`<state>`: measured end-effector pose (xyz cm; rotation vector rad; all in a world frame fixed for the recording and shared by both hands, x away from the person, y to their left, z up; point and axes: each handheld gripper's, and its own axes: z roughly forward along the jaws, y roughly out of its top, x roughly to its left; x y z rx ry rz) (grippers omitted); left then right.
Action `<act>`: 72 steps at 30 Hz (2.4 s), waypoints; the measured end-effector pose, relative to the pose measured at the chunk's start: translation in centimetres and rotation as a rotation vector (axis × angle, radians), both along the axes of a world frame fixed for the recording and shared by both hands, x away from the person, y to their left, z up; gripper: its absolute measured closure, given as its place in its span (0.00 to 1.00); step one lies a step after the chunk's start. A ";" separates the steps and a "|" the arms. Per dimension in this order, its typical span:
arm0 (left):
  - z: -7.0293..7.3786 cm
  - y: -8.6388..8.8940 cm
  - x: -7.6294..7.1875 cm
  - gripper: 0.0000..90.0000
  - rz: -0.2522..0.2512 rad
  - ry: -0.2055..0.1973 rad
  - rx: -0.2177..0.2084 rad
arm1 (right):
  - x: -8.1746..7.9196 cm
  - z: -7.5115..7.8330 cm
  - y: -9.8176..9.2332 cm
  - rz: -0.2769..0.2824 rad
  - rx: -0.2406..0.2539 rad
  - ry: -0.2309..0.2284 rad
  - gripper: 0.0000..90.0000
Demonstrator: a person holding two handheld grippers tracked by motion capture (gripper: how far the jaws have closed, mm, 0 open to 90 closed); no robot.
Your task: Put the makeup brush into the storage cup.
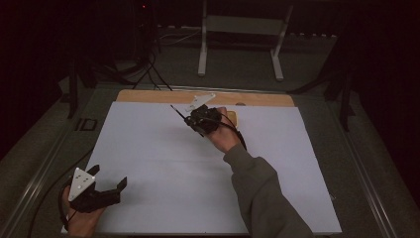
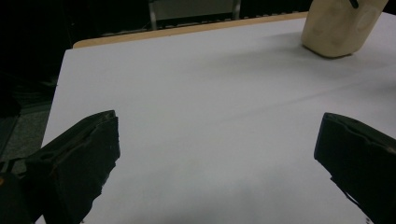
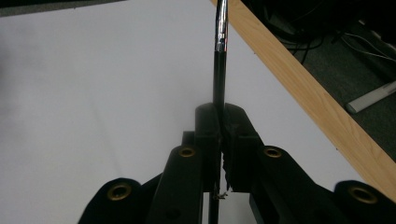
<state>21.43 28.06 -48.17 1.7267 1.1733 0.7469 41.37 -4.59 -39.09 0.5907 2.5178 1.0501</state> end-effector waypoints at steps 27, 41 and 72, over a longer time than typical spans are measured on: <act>0.0 0.0 0.0 0.02 -0.001 0.001 0.001 | 0.4 1.1 -1.3 -0.078 0.088 -0.055 0.95; 0.0 0.0 0.0 0.02 -0.001 0.002 0.001 | 0.7 1.7 -2.3 -0.130 0.155 -0.062 0.95; 0.0 0.0 0.0 0.02 -0.002 0.003 0.000 | 1.0 2.5 -4.0 -0.211 0.209 -0.109 0.95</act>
